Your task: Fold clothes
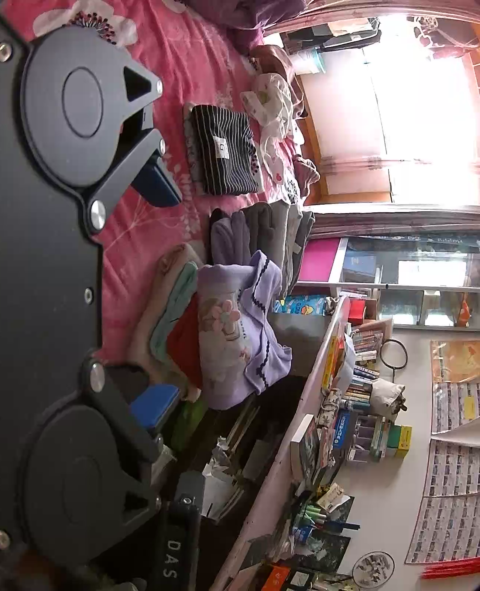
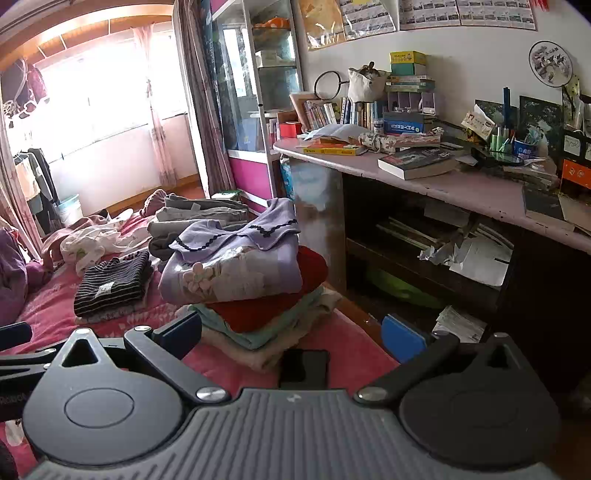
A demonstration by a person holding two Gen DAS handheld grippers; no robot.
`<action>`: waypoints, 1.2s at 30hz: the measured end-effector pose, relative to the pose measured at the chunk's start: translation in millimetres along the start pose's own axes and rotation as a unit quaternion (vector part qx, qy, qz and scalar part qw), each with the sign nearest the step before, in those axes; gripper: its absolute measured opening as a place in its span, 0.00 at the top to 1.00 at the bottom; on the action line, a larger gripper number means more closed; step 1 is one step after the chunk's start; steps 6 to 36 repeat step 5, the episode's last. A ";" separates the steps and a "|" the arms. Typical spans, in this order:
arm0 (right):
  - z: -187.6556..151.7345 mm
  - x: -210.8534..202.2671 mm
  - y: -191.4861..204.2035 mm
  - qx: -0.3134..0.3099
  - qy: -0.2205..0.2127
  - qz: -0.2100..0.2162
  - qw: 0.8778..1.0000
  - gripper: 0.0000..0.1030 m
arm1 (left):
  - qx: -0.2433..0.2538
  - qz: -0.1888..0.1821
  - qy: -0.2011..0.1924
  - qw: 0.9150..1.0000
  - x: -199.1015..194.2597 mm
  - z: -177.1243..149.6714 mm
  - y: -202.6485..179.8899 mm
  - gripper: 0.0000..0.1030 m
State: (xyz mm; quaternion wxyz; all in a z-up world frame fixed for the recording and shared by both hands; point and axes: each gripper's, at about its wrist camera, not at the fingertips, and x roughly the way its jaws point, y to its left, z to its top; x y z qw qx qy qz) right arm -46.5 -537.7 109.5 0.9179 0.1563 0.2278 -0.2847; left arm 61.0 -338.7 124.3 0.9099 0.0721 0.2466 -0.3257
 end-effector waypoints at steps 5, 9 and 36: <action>-1.8 -1.8 0.0 0.001 0.004 0.003 1.000 0.00 | -0.007 -0.012 -0.011 1.000 -4.4 -0.1 0.5 0.00; -1.8 -1.8 0.0 0.001 0.004 0.003 1.000 0.00 | -0.007 -0.012 -0.011 1.000 -4.4 -0.1 0.5 0.00; -1.8 -1.8 0.0 0.001 0.004 0.003 1.000 0.00 | -0.007 -0.012 -0.011 1.000 -4.4 -0.1 0.5 0.00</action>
